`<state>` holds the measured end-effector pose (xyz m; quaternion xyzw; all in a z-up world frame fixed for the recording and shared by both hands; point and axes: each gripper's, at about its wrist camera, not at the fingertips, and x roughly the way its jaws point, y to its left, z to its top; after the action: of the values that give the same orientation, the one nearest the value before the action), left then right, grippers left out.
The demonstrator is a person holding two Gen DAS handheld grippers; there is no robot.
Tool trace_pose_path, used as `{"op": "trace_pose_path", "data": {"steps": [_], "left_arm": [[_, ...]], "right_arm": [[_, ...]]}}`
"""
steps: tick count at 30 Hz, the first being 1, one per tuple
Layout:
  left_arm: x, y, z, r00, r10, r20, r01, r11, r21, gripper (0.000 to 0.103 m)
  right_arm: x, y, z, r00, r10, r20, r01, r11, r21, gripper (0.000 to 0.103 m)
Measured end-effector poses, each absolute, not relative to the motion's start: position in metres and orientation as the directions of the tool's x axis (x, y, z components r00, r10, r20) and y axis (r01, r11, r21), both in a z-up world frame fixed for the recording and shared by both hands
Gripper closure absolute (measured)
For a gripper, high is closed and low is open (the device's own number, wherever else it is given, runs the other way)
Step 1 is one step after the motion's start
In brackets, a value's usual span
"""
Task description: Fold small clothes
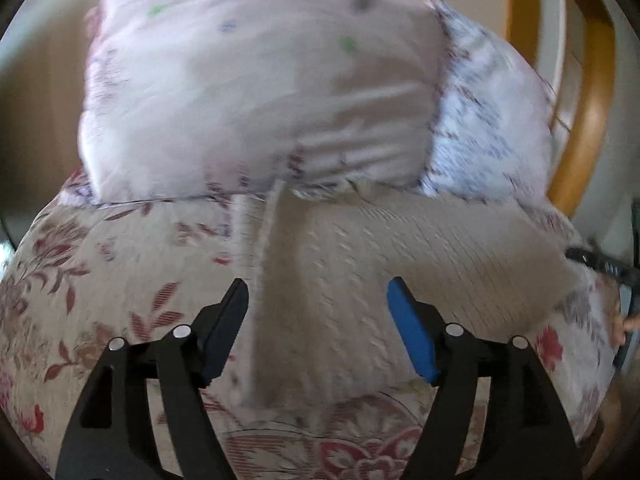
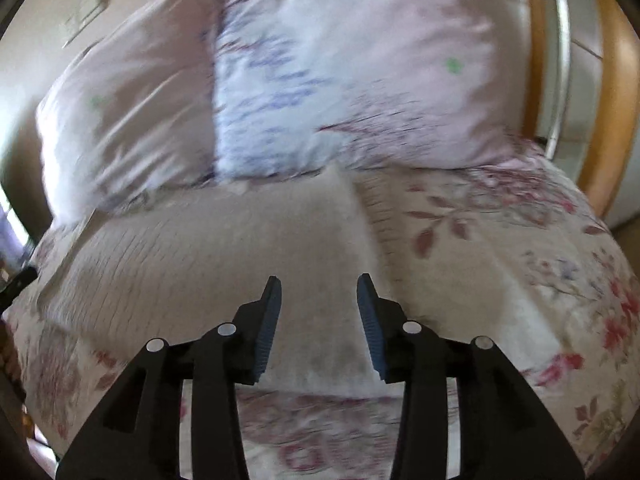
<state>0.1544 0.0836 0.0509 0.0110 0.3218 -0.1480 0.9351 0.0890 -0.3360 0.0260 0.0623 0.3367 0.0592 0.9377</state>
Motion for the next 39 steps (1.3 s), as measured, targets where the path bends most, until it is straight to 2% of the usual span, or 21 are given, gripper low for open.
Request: {"op": "trace_pose_path", "data": {"steps": [6, 10, 13, 15, 19, 22, 28, 33, 39], "left_arm": [[0.173, 0.070, 0.019, 0.639, -0.243, -0.730, 0.286, 0.956, -0.068, 0.031], [0.176, 0.073, 0.017, 0.620, -0.258, -0.741, 0.278, 0.955, -0.100, 0.030], [0.177, 0.074, 0.020, 0.603, -0.264, -0.753, 0.271, 0.955, -0.118, 0.030], [0.176, 0.081, 0.024, 0.599, -0.298, -0.744, 0.257, 0.951, -0.174, 0.030], [0.188, 0.114, 0.038, 0.611, -0.372, -0.699, 0.180, 0.925, -0.335, 0.030], [0.206, 0.130, 0.037, 0.608, -0.349, -0.713, 0.119, 0.928, -0.353, 0.030], [0.236, 0.154, 0.018, 0.551, -0.402, -0.731, 0.022, 0.883, -0.470, 0.032], [0.246, 0.159, 0.014, 0.548, -0.458, -0.700, 0.015, 0.842, -0.539, 0.033], [0.255, 0.157, 0.009, 0.545, -0.498, -0.675, 0.016, 0.810, -0.586, 0.042]], "right_arm": [[0.103, -0.331, -0.002, 0.687, 0.139, -0.713, -0.052, 0.988, 0.144, 0.053], [0.103, -0.328, -0.003, 0.696, 0.138, -0.705, -0.058, 0.989, 0.136, 0.049], [0.107, -0.320, -0.002, 0.673, 0.132, -0.727, -0.066, 0.991, 0.119, 0.037], [0.107, -0.315, 0.002, 0.664, 0.144, -0.734, -0.064, 0.989, 0.136, 0.027], [0.106, -0.313, 0.007, 0.669, 0.205, -0.714, -0.082, 0.976, 0.203, 0.027], [0.107, -0.313, 0.007, 0.666, 0.247, -0.704, -0.093, 0.964, 0.250, 0.027], [0.112, -0.303, 0.010, 0.677, 0.265, -0.687, -0.121, 0.960, 0.251, 0.027], [0.116, -0.296, 0.009, 0.675, 0.290, -0.679, -0.143, 0.954, 0.265, 0.027], [0.122, -0.289, 0.005, 0.675, 0.303, -0.673, -0.149, 0.949, 0.277, 0.027]]}}
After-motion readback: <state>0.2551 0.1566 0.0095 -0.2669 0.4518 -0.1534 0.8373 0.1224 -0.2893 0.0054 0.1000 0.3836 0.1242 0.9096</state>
